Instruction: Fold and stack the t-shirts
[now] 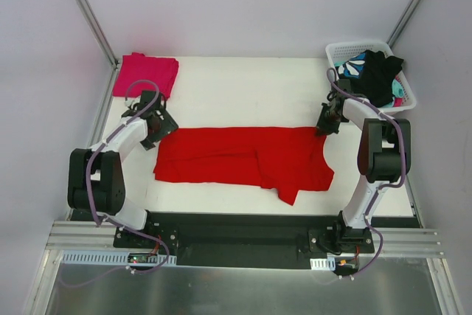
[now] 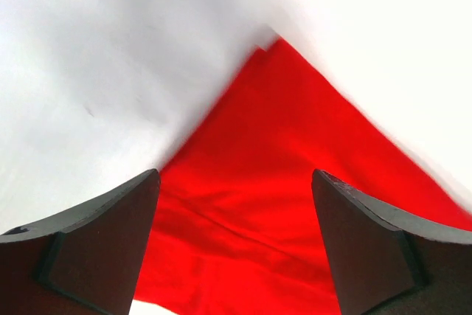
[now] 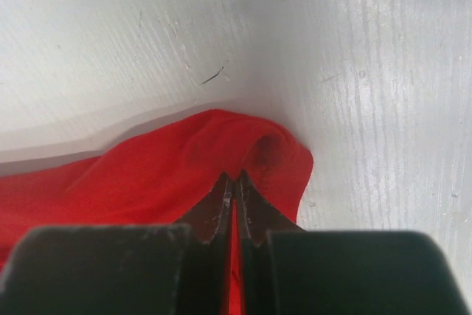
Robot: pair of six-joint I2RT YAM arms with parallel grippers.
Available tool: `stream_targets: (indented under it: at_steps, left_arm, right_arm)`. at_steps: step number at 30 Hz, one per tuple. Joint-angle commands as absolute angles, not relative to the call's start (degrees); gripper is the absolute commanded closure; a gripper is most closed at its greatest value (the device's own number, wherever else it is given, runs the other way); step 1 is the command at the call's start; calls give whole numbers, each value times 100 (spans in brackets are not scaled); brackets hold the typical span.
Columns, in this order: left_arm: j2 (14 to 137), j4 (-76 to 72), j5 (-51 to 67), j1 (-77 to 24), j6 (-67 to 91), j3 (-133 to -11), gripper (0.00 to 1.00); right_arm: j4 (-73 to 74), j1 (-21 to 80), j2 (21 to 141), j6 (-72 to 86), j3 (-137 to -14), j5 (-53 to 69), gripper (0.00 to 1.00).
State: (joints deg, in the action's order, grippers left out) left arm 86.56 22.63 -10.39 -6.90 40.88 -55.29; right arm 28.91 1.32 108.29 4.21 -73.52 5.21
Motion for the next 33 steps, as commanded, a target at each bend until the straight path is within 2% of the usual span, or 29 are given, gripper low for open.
stream_targets:
  at_steps: [1, 11, 23, 33]
  left_arm:
    - [8797, 2145, -940, -229, 3964, -5826, 16]
    - [9588, 1503, -563, 105, 4025, -6460, 22]
    - [9835, 792, -387, 114, 4157, -6065, 27]
    - [9853, 616, -185, 123, 4280, -5845, 27]
  right_arm:
    - [2839, 88, 10679, 378, -7515, 563, 98]
    - [2839, 88, 10512, 387, -7444, 835, 98]
    - [2795, 88, 10459, 395, -7418, 1028, 97]
    - [2830, 88, 10424, 395, -7427, 1090, 97]
